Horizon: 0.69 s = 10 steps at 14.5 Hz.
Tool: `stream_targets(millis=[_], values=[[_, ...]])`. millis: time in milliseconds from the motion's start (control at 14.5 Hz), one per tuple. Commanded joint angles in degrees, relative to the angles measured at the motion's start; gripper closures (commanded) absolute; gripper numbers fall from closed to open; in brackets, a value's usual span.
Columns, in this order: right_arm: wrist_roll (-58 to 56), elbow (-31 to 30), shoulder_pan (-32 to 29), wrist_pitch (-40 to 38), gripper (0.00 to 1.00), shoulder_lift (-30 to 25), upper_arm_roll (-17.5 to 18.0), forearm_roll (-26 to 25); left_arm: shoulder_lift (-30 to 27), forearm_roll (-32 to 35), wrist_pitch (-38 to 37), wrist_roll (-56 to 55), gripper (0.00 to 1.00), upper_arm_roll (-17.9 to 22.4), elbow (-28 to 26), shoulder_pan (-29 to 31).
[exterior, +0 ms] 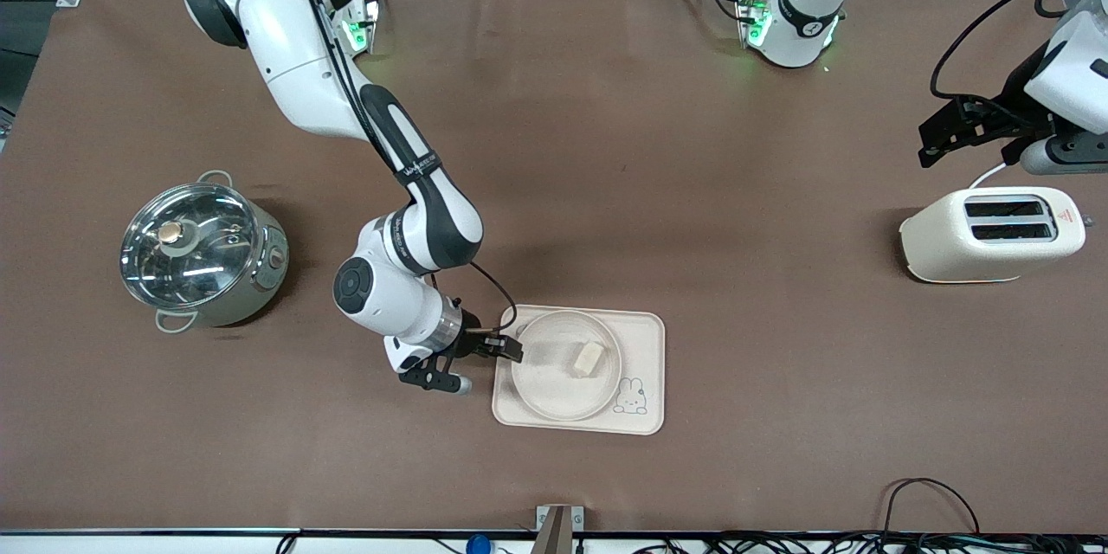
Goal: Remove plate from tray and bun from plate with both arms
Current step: 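Lower the right gripper and close it on the white plate rim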
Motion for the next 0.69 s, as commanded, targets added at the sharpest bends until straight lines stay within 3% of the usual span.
stream_targets(millis=[0, 623], values=[[-2.0, 2.3, 0.5, 0.2, 0.60, 1.8, -0.3, 0.8, 0.2, -0.9, 0.0, 0.8, 0.00, -0.1, 0.7, 0.3], [-2.5, 4.8, 2.0, 4.2, 0.62, 6.5, -0.3, 0.8, 0.2, -1.0, 0.0, 0.8, 0.00, -0.1, 0.7, 0.4]])
